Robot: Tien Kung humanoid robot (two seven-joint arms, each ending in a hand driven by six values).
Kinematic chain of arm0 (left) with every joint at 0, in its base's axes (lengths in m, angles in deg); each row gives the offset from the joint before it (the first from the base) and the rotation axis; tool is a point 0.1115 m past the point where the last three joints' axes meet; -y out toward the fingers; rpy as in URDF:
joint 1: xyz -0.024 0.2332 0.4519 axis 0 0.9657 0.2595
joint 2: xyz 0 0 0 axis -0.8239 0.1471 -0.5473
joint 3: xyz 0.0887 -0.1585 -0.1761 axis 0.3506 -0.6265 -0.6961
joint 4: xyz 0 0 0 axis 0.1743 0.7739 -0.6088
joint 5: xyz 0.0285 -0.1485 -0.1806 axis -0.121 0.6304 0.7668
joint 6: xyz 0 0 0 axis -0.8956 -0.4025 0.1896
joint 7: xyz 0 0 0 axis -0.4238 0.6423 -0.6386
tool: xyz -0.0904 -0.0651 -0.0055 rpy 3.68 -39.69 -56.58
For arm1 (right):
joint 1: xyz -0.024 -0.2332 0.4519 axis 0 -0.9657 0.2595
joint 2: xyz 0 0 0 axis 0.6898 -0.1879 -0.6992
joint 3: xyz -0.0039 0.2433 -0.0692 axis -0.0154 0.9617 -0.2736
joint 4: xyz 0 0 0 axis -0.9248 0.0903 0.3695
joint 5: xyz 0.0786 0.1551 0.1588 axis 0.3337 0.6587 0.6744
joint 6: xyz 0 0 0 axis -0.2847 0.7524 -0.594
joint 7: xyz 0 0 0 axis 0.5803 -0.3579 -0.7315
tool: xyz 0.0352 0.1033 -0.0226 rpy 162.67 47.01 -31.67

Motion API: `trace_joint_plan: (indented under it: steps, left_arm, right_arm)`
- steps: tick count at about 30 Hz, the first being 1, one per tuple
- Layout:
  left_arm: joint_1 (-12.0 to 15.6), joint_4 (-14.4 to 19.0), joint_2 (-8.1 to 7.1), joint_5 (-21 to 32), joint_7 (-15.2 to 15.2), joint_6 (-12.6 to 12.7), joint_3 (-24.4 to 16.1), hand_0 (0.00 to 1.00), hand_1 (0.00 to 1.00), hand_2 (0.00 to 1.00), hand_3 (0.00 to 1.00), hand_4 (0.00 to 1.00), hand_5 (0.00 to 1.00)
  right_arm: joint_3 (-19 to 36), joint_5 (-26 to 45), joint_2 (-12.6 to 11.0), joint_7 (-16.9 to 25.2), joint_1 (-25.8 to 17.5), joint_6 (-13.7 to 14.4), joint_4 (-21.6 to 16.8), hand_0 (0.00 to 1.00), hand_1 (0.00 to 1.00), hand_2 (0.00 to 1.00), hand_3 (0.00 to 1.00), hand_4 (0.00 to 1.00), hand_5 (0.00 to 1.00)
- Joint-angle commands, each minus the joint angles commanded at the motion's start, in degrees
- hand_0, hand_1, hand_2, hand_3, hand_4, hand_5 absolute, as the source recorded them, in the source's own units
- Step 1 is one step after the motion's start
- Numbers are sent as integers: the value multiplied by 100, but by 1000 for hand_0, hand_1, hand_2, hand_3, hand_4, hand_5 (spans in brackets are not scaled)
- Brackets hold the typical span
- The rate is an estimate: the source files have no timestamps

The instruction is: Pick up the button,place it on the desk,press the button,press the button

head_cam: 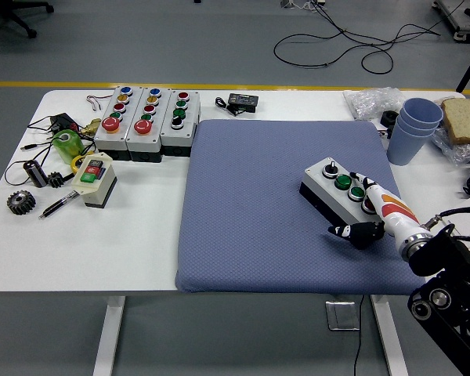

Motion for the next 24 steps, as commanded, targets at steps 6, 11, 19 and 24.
trace_joint_plan:
  steps: [6,11,19,24]
  left_arm:
    - [-8,0,3,29,2,13,34,453,645,798,781,540,855]
    - [-8,0,7,29,1,27,37,453,641,797,777,537,852]
    - [-19,0,15,-46,-14,23,-24,453,637,792,774,534,851]
    - [-25,0,41,-187,-43,25,-180,453,637,791,772,533,850]
  right_arm:
    - [-60,27,20,-240,243,-207,232,908,827,896,964,998,231]
    - [-115,-104,-13,-482,411,-319,320,683,617,743,838,976,165]
    - [-270,-265,-146,-670,616,-324,338,332,366,534,615,893,63]
    - [-317,260,-259,-597,655,-214,394,220,270,468,502,815,32]
